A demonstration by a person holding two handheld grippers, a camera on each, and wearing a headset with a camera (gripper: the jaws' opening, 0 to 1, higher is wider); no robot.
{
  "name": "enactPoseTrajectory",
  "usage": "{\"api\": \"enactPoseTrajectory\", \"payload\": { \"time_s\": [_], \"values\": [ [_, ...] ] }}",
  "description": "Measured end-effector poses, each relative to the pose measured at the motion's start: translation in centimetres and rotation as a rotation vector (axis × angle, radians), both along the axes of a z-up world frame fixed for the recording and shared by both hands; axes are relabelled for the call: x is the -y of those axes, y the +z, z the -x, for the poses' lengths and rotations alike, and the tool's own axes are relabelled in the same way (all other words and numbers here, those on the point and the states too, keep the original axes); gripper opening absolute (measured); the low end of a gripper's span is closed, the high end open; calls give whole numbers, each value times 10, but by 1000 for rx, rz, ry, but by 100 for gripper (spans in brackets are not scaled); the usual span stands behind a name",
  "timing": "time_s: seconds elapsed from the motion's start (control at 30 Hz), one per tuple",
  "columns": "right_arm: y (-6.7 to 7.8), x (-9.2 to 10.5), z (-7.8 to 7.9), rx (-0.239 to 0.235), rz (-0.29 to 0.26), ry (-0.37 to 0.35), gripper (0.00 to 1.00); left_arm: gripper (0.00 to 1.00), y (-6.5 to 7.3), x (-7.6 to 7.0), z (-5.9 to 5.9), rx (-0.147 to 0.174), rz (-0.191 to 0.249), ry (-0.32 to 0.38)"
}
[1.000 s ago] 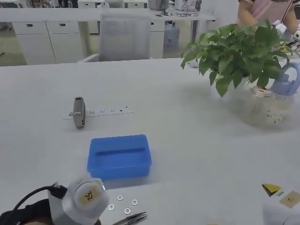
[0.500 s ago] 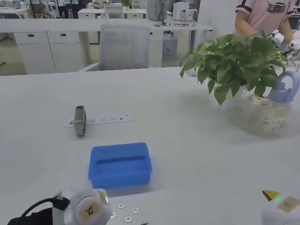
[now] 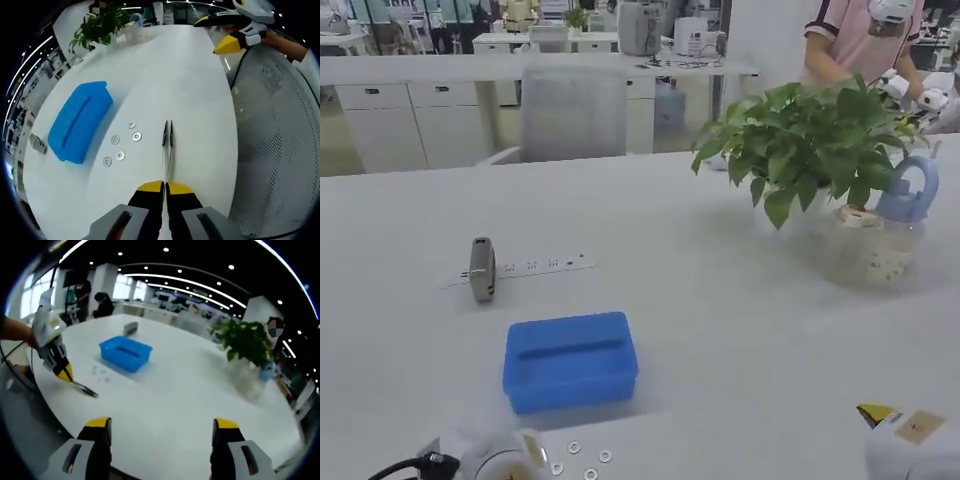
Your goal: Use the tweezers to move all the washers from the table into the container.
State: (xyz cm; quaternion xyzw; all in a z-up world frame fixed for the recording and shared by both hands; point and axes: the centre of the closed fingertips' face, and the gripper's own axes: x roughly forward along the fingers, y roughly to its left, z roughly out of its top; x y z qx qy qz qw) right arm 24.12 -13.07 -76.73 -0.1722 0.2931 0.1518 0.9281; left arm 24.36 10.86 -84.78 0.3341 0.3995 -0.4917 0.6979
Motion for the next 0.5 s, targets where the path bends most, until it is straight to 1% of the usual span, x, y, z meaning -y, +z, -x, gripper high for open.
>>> {"api": "enactPoseTrajectory", "payload": {
  "time_s": [0.03, 0.1, 0.13, 0.17, 0.2, 0.27, 0.3, 0.33, 0.37, 0.43, 0.47, 0.5],
  "values": [
    [1, -4, 1, -4, -5, 20, 77, 0, 4, 0, 1, -3, 14, 15],
    [0, -19, 4, -31, -32, 83, 71, 0, 15, 0, 3, 1, 38, 25],
    [-4, -26, 7, -67, -39, 122, 68, 0, 22, 0, 2, 9, 56, 35],
    [-7, -34, 9, -100, -46, 161, 63, 0, 26, 0, 2, 11, 65, 47],
    [-12, -43, 11, -144, -58, 202, 60, 0, 32, 0, 1, 12, 83, 71],
    [-10, -60, 6, -139, -85, 253, 56, 0, 39, 0, 1, 7, 111, 92],
    [-8, -75, 4, -151, -123, 290, 55, 0, 44, 0, 1, -1, 132, 103],
    [-8, -86, 3, -166, -153, 312, 54, 0, 47, 1, 1, -3, 146, 107],
    [-8, -101, 1, -182, -186, 351, 52, 0, 50, 1, 1, -3, 154, 111],
    [-8, -119, -2, -196, -202, 411, 49, 0, 57, 0, 0, 1, 169, 120],
    [-9, -128, -3, -207, -206, 448, 46, 0, 60, 0, 0, 2, 173, 122],
    [-12, -143, -4, -228, -209, 499, 44, 0, 63, 1, -1, 4, 182, 123]
  ]
}}
